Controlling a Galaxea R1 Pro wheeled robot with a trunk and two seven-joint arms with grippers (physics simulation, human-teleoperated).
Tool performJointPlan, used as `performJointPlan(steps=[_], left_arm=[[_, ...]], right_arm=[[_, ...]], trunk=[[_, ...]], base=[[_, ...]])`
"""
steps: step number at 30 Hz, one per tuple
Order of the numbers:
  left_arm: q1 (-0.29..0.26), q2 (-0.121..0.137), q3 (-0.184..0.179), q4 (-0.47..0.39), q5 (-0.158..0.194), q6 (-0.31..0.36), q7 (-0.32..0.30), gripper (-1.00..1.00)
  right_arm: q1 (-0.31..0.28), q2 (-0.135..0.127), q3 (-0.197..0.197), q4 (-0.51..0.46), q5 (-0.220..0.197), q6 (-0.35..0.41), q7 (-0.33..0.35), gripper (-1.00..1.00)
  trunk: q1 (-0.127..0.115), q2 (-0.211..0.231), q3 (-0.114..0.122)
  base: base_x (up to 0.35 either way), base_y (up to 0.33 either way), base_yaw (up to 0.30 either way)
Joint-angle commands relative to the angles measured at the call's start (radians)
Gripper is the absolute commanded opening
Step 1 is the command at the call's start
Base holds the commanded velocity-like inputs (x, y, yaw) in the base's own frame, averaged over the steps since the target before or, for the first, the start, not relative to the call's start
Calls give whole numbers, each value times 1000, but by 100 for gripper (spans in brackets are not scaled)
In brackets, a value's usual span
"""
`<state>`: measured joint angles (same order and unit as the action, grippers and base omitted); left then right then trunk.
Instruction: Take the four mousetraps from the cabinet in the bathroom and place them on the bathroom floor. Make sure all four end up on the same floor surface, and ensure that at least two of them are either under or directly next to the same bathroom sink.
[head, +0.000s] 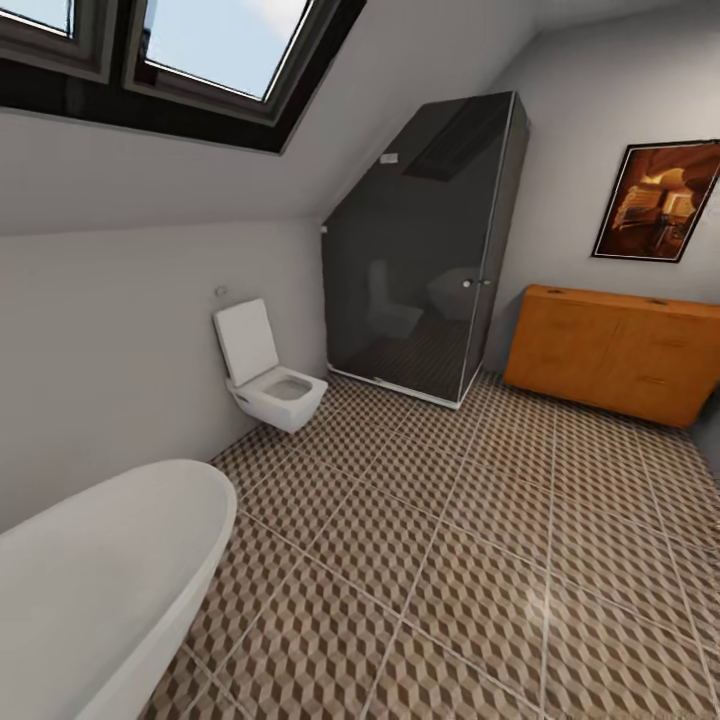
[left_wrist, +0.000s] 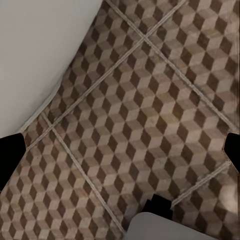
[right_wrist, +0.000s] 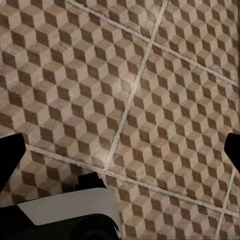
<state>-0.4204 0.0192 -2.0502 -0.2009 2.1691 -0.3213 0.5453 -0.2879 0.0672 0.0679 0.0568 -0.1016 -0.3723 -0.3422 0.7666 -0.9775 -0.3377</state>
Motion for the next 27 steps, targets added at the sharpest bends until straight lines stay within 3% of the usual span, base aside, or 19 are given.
performJointPlan(steps=[1,8,17,27], left_arm=[[-2,2,-8,-5,8,-7,2,100],[-1,3,-9,-5,8,-7,-10,100],[-1,0,-10,-6,8,-4,-21,100],[-1,-4,-10,-19,7,-2,-22,100]], right_arm=[[-2,1,8,5,-10,-8,0,100],[-2,2,8,5,-11,-7,0,100],[-2,0,8,5,-12,-8,1,100],[-2,0,8,5,-13,-8,1,100]], trunk=[[0,-1,0],[0,-1,3],[0,-1,-4],[0,-1,-15]], base=[[0,0,-247],[140,0,-131],[316,0,-100],[335,0,-208]])
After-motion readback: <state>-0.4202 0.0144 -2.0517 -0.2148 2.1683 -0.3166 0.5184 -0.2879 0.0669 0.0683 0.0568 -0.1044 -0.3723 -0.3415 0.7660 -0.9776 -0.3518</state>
